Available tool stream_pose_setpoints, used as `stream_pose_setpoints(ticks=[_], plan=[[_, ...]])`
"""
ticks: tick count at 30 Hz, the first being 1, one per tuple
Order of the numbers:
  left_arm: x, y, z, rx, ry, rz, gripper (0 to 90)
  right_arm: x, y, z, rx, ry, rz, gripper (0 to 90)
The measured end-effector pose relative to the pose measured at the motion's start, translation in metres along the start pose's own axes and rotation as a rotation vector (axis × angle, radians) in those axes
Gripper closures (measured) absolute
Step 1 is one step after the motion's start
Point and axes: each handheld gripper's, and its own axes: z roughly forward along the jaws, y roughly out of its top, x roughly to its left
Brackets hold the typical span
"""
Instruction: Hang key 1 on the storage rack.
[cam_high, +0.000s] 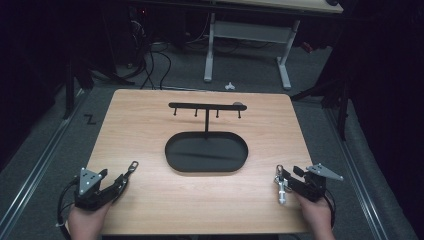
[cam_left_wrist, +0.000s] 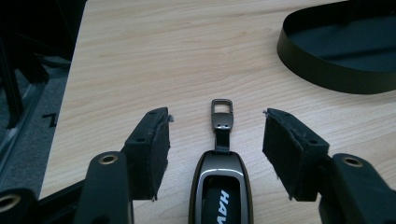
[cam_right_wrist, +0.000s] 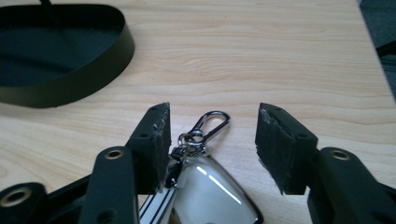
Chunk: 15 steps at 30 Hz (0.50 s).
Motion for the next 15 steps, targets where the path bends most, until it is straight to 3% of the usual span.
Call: stream_pose_setpoints(ticks=[7, 15], plan=[[-0.001, -0.002, 0.008, 0.036, -0.006, 0.026, 39.8, 0.0, 0.0, -0.004, -0.014, -0.027, -0.022, 41.5], [-0.002, 0.004, 0.006, 0.016, -0.015, 0.024, 39.7, 0.015, 0.004, -0.013, -0.029, -0.034, -0.096, 40.0]])
